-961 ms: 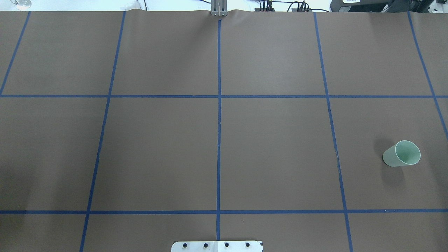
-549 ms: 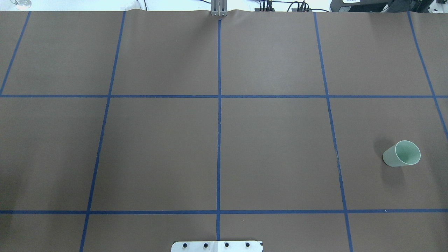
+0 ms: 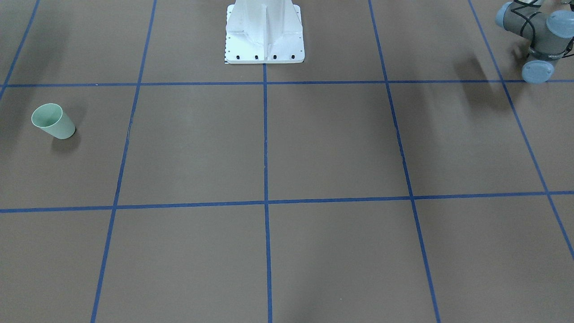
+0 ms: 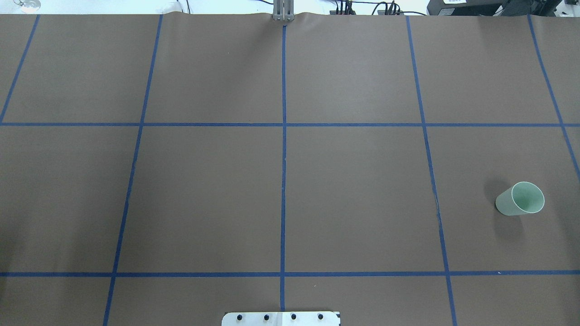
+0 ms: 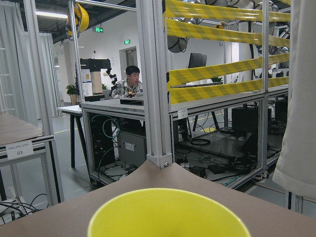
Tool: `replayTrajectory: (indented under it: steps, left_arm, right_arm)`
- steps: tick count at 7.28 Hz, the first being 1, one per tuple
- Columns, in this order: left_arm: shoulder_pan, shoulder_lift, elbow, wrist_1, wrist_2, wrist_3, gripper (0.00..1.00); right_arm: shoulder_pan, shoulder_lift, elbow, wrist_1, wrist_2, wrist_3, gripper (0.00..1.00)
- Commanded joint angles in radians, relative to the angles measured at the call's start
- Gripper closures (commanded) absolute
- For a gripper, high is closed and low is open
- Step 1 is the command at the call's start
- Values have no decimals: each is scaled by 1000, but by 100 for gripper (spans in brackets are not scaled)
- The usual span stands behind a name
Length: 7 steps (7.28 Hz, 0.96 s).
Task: Transfer and stack yellow cup on green cup
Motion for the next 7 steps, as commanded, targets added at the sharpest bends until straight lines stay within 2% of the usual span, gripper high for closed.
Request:
replayTrajectory:
  steps: [1,3,4,5,6,7]
  left_arm:
    - [7,-1,-1,-1,2,13,76]
    - [8,17,-8,6,11,103,80]
    - [7,84,-78,5,66,153,83]
    - [7,199,-213,5,144,192,83]
    - [5,268,-285,5,185,247,83]
    - [-10,284,-301,5,292,287,85]
  right_arm:
    - [0,3,0,0,0,0,0]
    - [0,6,0,6,0,1,0]
    - [0,7,0,8,0,4,0]
    - [0,7,8,8,0,6,0]
    - [0,7,8,8,0,7,0]
    - [0,10,8,8,0,7,0]
